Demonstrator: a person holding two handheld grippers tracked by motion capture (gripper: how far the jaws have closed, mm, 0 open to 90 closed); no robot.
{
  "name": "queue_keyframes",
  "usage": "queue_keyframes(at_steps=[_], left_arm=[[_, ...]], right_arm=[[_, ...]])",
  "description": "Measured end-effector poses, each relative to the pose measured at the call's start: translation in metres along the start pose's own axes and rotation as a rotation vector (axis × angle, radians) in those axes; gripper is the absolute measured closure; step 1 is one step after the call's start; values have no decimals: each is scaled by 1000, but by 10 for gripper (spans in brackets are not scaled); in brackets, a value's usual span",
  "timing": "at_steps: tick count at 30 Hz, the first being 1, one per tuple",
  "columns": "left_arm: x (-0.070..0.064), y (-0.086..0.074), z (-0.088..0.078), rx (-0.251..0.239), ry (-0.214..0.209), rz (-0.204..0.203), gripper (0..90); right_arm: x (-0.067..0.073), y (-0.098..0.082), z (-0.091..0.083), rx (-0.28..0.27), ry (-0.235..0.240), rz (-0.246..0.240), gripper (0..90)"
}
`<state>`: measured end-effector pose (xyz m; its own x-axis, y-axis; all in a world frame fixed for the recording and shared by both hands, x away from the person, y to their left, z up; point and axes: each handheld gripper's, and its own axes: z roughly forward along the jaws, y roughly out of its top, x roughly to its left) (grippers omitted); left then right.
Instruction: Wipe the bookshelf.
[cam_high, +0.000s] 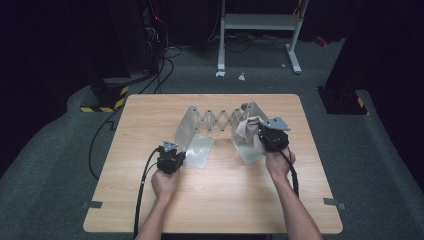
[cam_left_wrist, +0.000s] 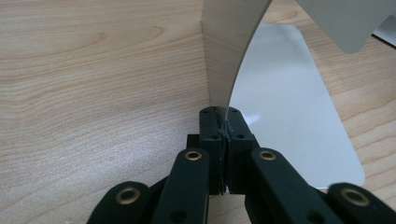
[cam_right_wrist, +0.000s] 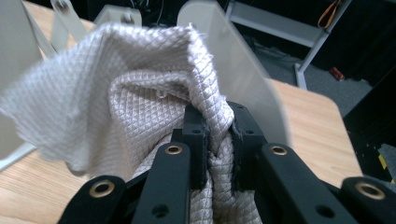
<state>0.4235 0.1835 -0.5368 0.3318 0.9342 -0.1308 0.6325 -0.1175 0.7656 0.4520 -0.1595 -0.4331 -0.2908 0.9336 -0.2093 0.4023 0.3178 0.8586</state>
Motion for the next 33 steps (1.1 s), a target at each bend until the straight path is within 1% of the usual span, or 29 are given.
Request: queue_keyframes(at_steps=[2, 6, 11, 14, 16, 17, 19, 21, 22, 23, 25, 27, 31, 33], left_arm=[[0, 0, 0, 0, -1, 0, 881], [0, 0, 0, 1, -1, 0, 881], [0, 0, 0, 2, -3, 2, 881], [0, 0, 0, 1, -5, 1, 881], [0, 0, 0, 2, -7, 3, 881], [0, 0, 0, 2, -8, 6, 881], [0, 0, 0, 3, -9, 7, 880], [0, 0, 0, 3, -10, 7, 880], [0, 0, 0, 4, -11, 7, 881], [0, 0, 0, 3, -11, 7, 881], [0, 0, 0, 3, -12, 9, 880], [0, 0, 0, 3, -13, 9, 880], [0, 0, 0, 4, -13, 11, 880], [0, 0, -1, 4, -13, 12, 880]], right_arm=[[3, -6, 7, 19, 2, -7, 795], [5, -21, 22, 63, 17, 1, 795], [8, -39, 41, 135, 52, 28, 795], [9, -46, 52, 176, 60, 37, 795], [8, -48, 56, 185, 67, 52, 795], [8, -48, 57, 186, 62, 54, 795], [5, -45, 56, 170, 67, 80, 795], [1, -41, 52, 143, 69, 116, 795], [-2, -39, 50, 139, 69, 130, 795], [-5, -36, 48, 142, 70, 142, 795], [-10, -30, 43, 123, 58, 155, 795], [-14, -22, 37, 93, 54, 161, 796], [-17, -2, 24, 43, 41, 152, 795], [-17, 9, 21, 29, 32, 136, 796]])
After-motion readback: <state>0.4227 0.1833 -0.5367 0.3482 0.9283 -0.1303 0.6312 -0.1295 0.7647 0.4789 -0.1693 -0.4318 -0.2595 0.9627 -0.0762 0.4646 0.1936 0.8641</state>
